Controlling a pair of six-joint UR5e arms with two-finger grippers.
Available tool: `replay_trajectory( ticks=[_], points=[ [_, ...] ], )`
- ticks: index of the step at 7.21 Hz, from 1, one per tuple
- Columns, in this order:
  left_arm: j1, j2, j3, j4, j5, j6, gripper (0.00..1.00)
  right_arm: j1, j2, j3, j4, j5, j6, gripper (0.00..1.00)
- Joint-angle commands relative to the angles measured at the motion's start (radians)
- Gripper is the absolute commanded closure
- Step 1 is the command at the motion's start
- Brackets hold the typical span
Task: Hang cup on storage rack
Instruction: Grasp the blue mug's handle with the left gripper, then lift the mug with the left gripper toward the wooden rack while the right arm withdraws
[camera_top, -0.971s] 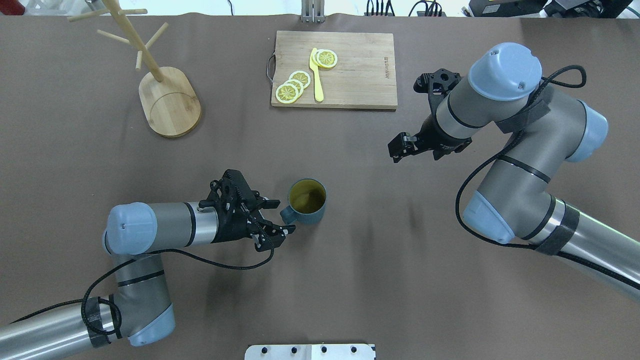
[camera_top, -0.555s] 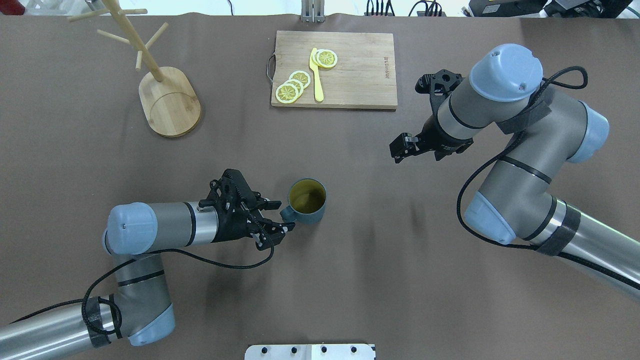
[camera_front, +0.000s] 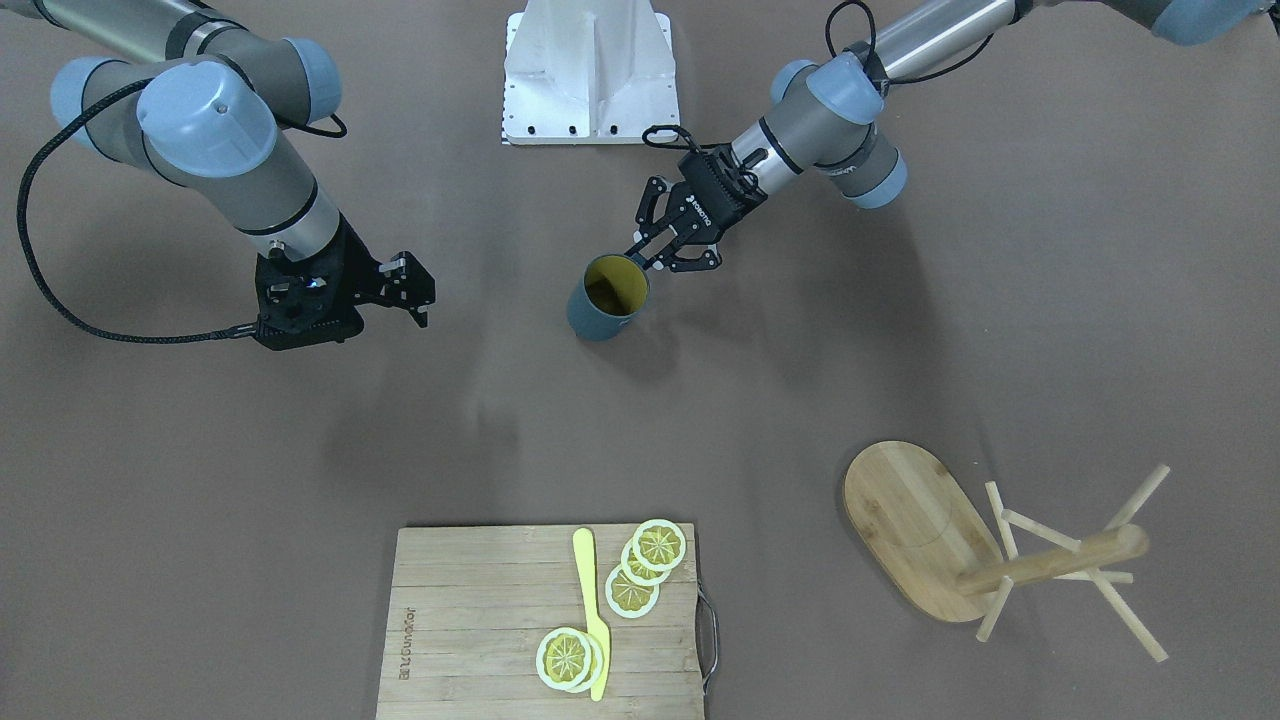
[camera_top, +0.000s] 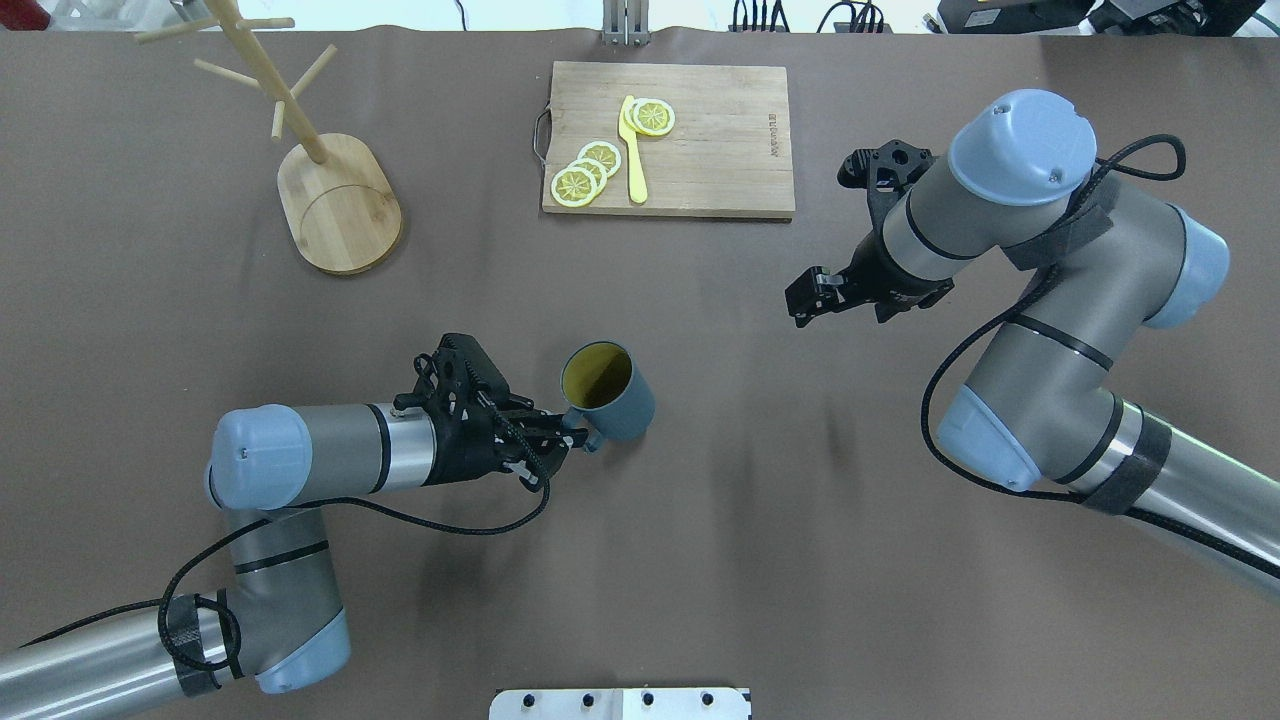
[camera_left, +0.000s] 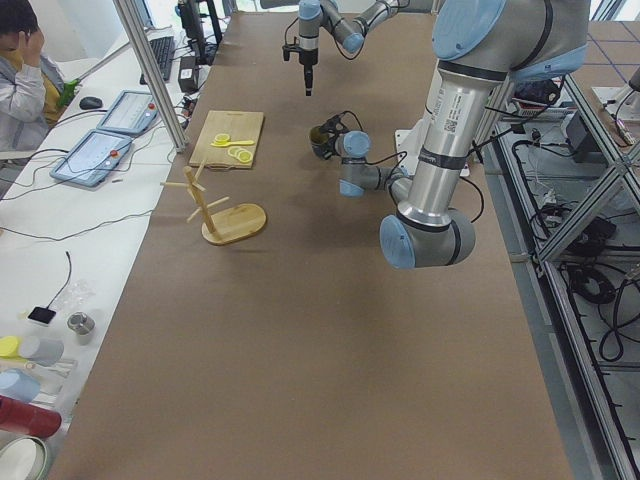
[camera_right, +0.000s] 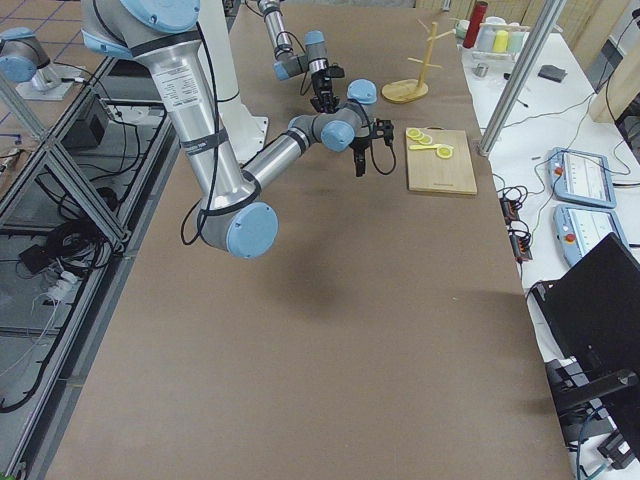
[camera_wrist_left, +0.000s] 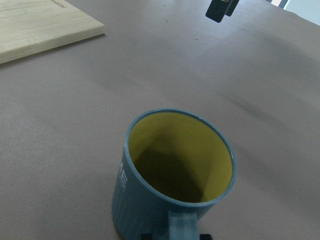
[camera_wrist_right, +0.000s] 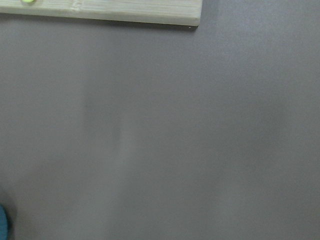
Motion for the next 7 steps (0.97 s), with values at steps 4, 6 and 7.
replay_trajectory(
  ticks=[4, 6, 7],
  points=[
    [-0.1, 0.012, -0.059, -0.06, -0.005, -0.117, 1.0, 0.162, -0.214, 0.066, 0.0, 0.091, -0.205, 0.01],
    [-0.149, 0.012, -0.059, -0.08, -0.008, -0.247, 1.0, 0.225, -0.298, 0.071, -0.001, 0.127, -0.342, 0.01],
    [-0.178, 0.015, -0.057, -0.098, -0.009, -0.312, 1.0, 0.237, -0.32, 0.07, -0.001, 0.127, -0.377, 0.0]
  ],
)
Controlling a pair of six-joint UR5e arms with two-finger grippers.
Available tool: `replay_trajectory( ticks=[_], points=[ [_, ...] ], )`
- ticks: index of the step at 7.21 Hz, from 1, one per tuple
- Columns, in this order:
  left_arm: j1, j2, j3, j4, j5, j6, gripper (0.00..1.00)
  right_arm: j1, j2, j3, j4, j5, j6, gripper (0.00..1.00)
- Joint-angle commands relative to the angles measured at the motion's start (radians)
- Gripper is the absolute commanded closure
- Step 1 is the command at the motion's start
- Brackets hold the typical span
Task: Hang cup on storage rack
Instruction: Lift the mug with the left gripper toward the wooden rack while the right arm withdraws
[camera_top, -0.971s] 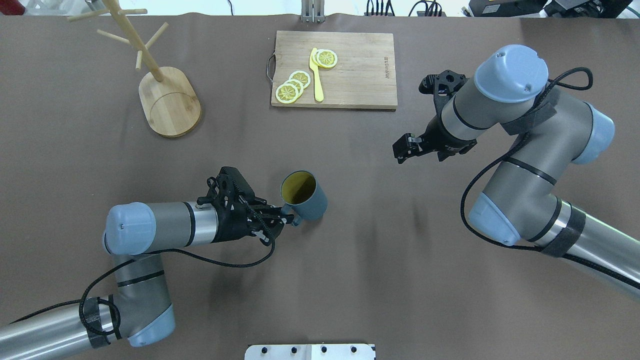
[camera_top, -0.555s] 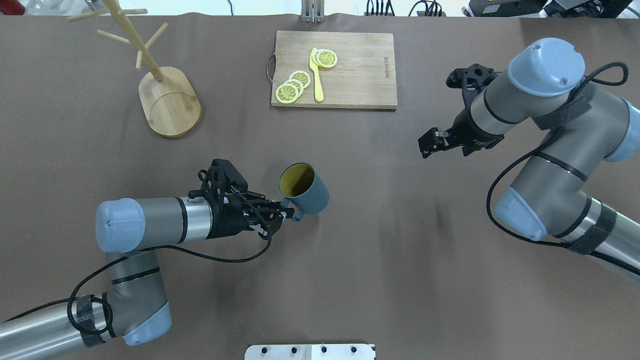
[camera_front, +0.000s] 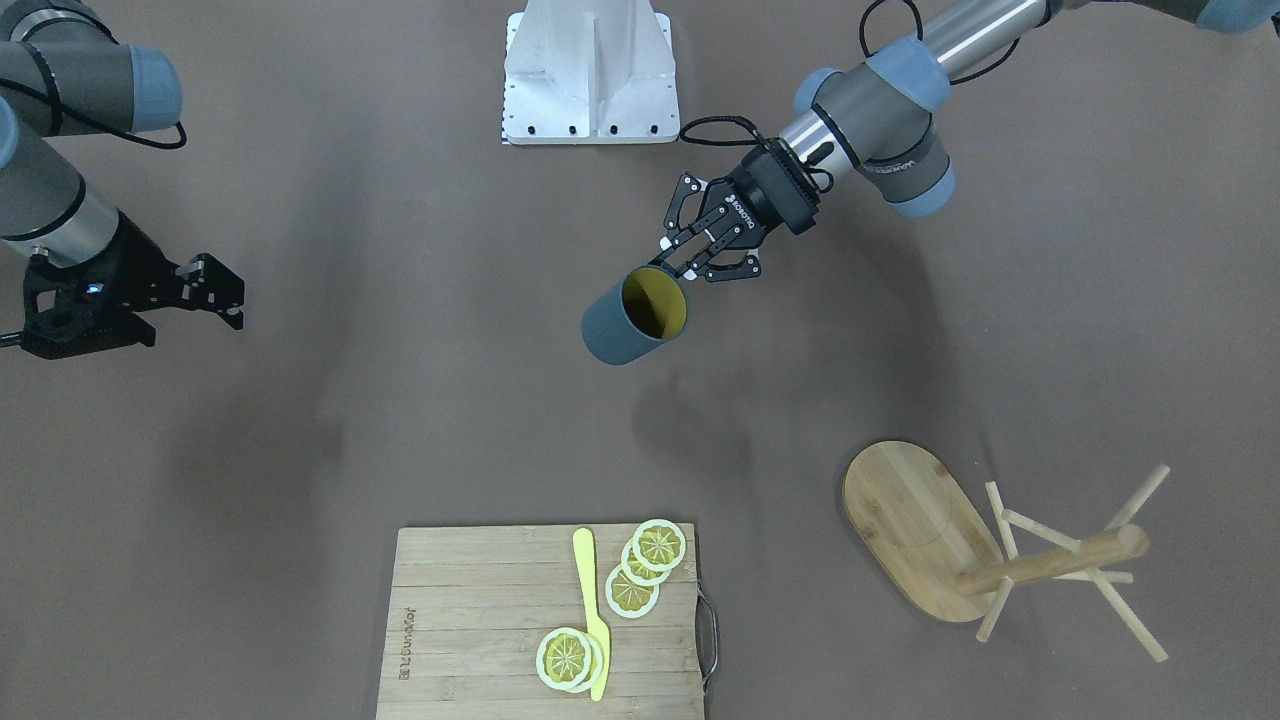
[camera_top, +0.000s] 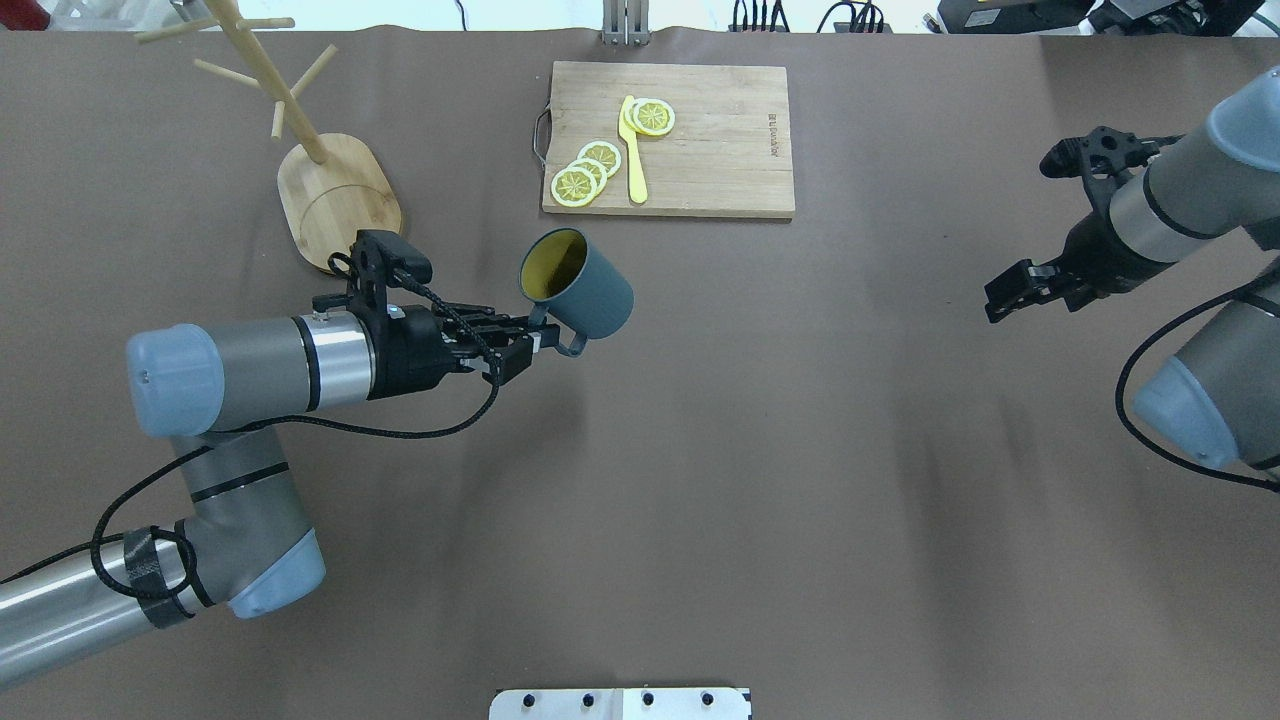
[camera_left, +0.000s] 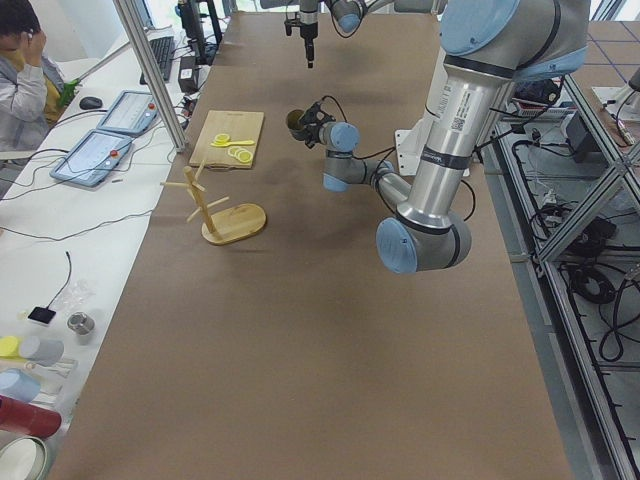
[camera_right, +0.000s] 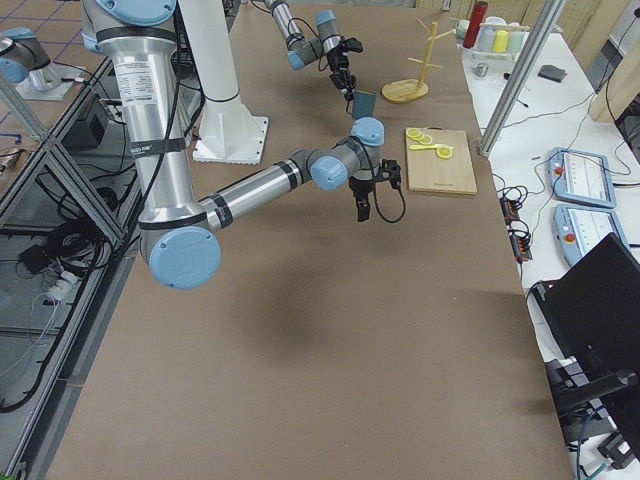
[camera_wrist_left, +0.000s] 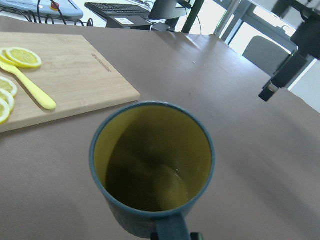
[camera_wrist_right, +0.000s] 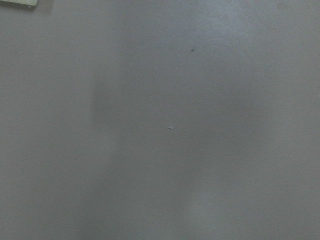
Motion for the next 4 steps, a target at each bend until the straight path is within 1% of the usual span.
replay_trajectory(
  ticks=[1, 2, 3, 4],
  points=[
    [-0.065, 0.009, 0.002, -0.027, -0.014, -0.122, 1.0, 0.037, -0.062, 0.0, 0.0, 0.009, -0.096, 0.01],
    [-0.127, 0.01, 0.009, -0.027, -0.083, -0.179, 1.0, 0.045, -0.085, 0.0, 0.0, 0.009, -0.13, 0.01],
    [-0.205, 0.01, 0.019, -0.027, -0.197, -0.246, 1.0, 0.051, -0.091, 0.001, 0.0, 0.009, -0.141, 0.01],
    [-0.252, 0.009, 0.033, -0.027, -0.255, -0.324, 1.0, 0.051, -0.094, 0.003, 0.001, 0.01, -0.141, 0.01]
  ],
)
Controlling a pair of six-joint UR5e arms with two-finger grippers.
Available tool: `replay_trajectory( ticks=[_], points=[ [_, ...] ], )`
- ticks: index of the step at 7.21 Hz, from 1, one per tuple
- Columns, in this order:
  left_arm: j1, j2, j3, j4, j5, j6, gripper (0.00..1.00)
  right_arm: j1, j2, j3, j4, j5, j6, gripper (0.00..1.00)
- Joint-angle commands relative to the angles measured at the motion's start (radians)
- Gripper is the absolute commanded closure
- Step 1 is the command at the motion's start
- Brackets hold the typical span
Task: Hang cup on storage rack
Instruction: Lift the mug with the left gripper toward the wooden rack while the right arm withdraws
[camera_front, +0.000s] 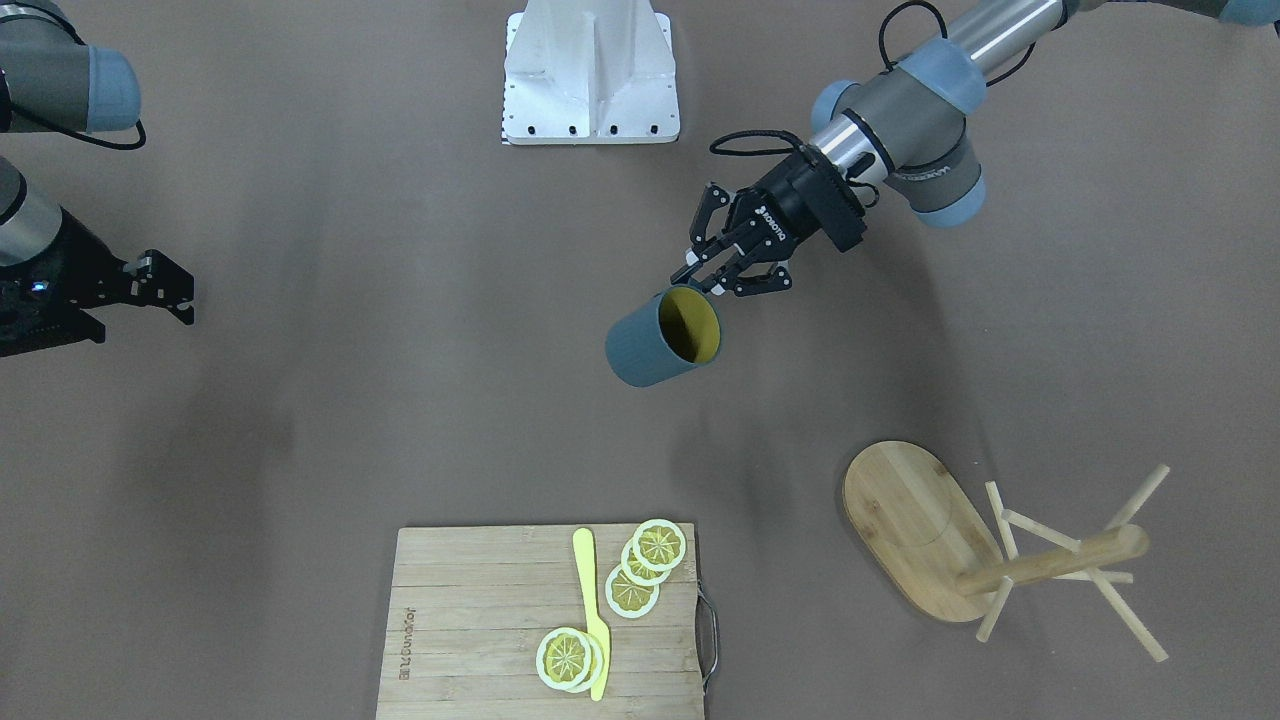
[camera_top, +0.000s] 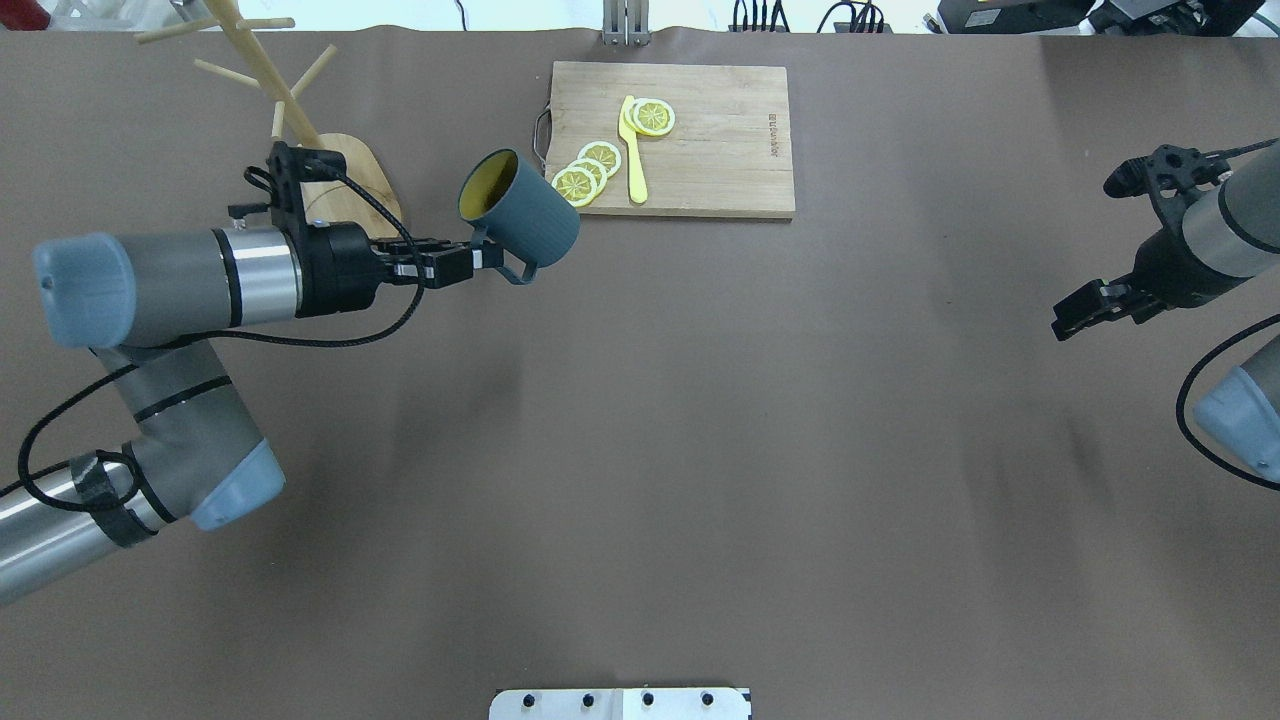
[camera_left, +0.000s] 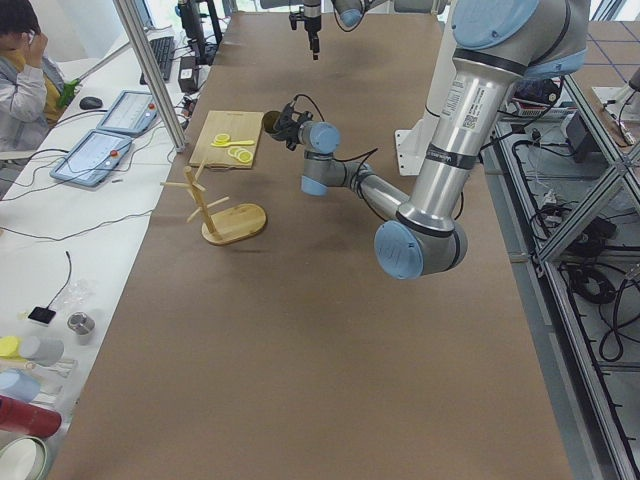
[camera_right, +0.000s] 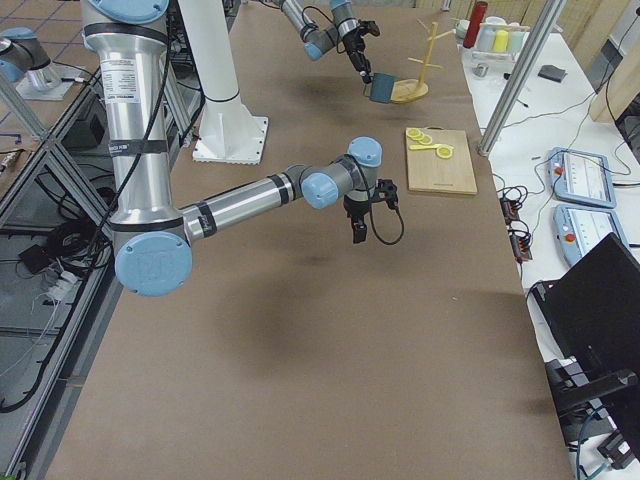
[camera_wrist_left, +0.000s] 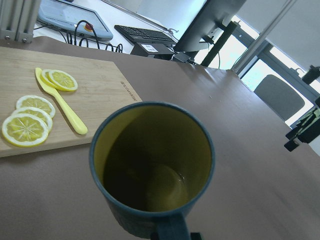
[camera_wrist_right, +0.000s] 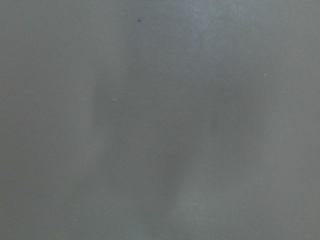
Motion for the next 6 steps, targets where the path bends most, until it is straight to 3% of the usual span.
replay_trajectory(
  ticks=[1, 6],
  points=[
    [-0.087, -0.004, 0.017, -0.001, -0.097, -0.158, 1.0, 0.004, -0.007, 0.002, 0.0, 0.001, -0.01, 0.01],
    [-0.174, -0.062, 0.09, -0.068, -0.1, -0.556, 1.0, 0.016, -0.01, 0.009, 0.001, 0.001, -0.01, 0.0]
  ],
)
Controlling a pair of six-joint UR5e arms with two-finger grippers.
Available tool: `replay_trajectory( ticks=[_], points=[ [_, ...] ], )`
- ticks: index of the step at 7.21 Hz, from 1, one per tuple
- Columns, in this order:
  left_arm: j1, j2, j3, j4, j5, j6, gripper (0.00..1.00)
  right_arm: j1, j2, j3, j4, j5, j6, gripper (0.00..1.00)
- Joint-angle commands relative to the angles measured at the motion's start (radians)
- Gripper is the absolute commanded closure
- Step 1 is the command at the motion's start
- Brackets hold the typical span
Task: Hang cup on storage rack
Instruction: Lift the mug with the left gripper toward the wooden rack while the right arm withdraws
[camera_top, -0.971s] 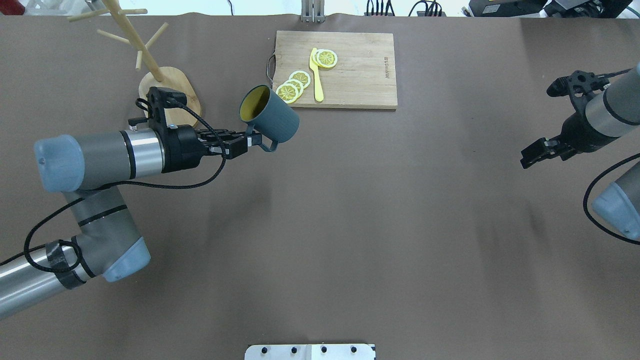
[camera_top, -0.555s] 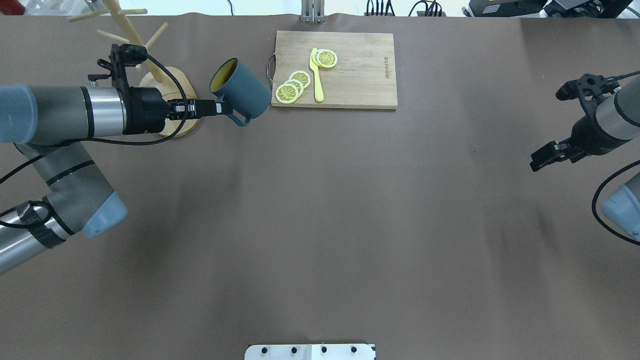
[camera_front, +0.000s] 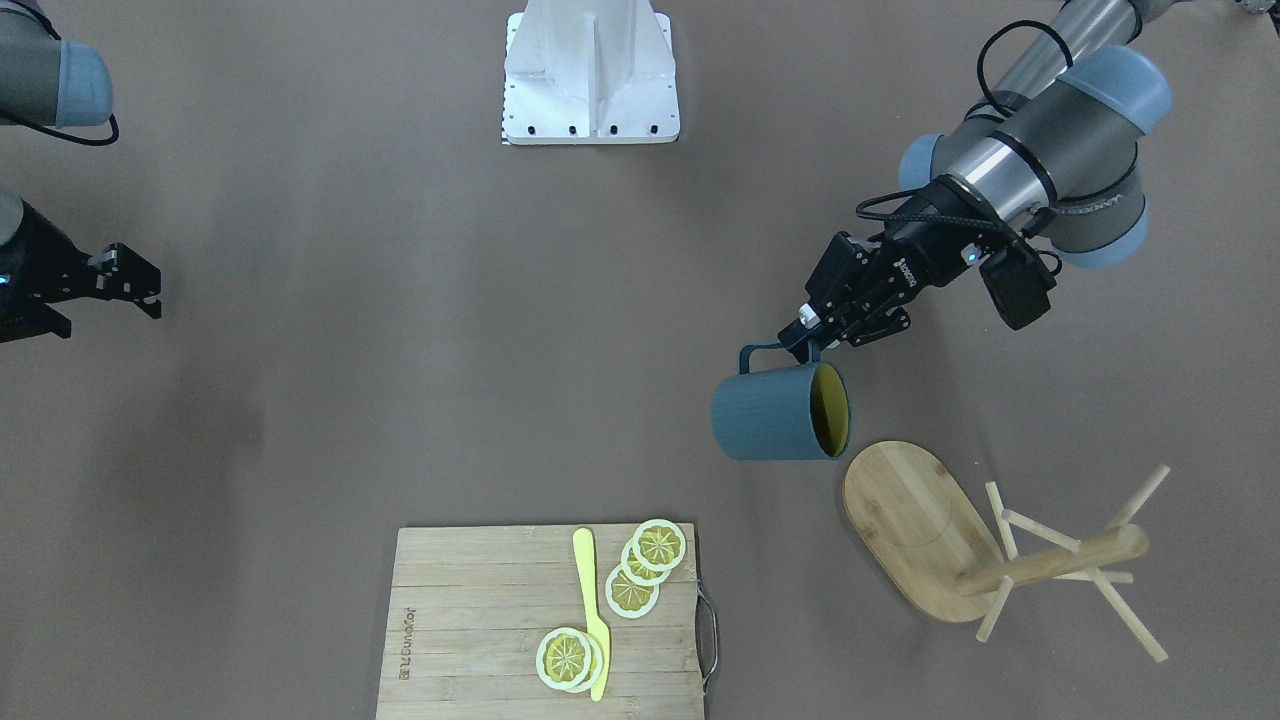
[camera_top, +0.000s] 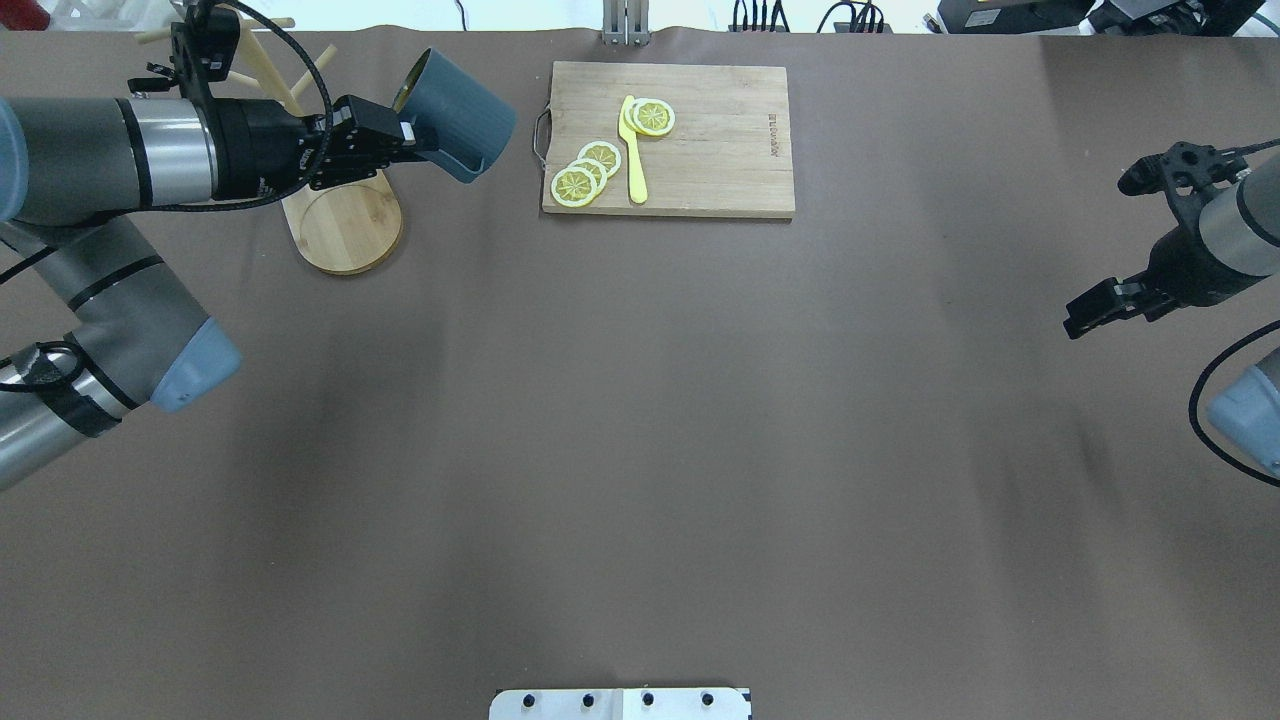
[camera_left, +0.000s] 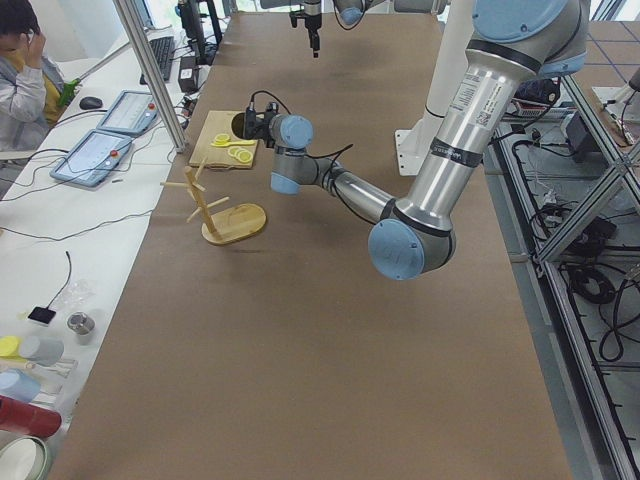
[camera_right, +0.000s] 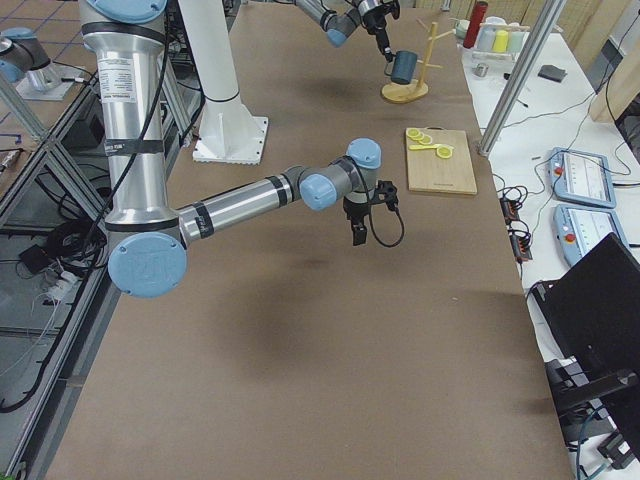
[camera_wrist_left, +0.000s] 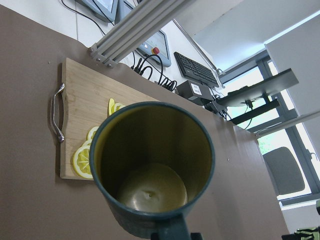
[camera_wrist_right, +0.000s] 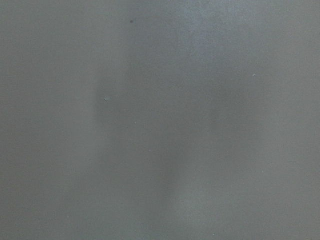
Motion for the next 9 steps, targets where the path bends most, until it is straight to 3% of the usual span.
replay_trajectory(
  ticks=[1, 2, 4, 5, 7, 9],
  points=[
    [-0.008, -0.017, 0.107, -0.169, -0.001, -0.207, 1.0, 0.005, -0.003, 0.003, 0.0, 0.002, 0.0, 0.0],
    [-0.008, -0.023, 0.183, -0.295, 0.004, -0.301, 1.0, 0.007, -0.004, 0.004, -0.001, 0.002, 0.0, 0.0],
    [-0.01, -0.036, 0.194, -0.313, 0.021, -0.372, 1.0, 0.01, -0.012, 0.021, -0.002, 0.003, 0.0, 0.0],
    [-0.011, -0.046, 0.196, -0.315, 0.057, -0.428, 1.0, 0.01, -0.017, 0.024, -0.002, 0.003, 0.0, 0.0],
    [-0.01, -0.045, 0.281, -0.504, 0.189, -0.606, 1.0, 0.01, -0.017, 0.023, -0.002, 0.003, 0.0, 0.01],
    [-0.01, -0.057, 0.301, -0.554, 0.28, -0.654, 1.0, 0.008, -0.017, 0.023, -0.002, 0.002, 0.0, 0.0]
  ],
)
